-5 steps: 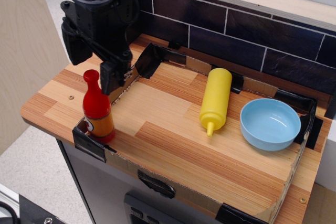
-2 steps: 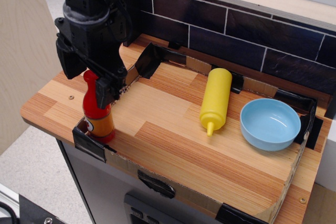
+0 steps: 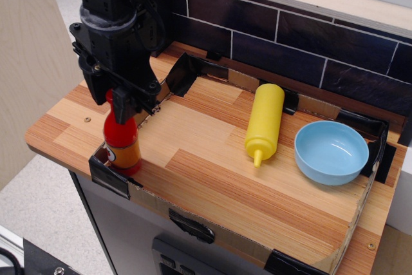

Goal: Topple hot sauce bottle

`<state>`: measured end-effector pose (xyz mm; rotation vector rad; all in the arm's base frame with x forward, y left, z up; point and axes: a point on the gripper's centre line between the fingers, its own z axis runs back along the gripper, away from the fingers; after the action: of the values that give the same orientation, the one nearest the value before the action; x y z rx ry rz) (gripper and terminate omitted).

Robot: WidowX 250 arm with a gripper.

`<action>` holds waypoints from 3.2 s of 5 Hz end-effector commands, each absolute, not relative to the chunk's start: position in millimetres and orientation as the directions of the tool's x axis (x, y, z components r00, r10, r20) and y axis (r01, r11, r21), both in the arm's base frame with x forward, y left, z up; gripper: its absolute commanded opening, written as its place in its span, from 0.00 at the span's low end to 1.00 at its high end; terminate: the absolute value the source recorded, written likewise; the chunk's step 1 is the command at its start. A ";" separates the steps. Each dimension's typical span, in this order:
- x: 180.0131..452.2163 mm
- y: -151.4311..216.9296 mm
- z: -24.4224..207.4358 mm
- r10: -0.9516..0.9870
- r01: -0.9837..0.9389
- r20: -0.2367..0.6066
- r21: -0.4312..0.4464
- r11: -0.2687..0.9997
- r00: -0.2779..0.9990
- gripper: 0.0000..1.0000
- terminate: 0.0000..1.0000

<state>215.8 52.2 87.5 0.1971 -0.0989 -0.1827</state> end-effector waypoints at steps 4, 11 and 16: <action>225.4 -14.6 113.7 0.374 -0.392 -0.117 -0.273 0.879 0.920 0.00 0.00; 240.6 -30.5 31.5 0.871 -0.941 -0.406 0.069 0.331 0.276 0.00 0.00; 236.5 -22.9 29.7 0.896 -0.911 -0.201 0.043 0.411 0.395 1.00 0.00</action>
<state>225.4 -32.7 17.8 -0.0525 0.2286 1.1452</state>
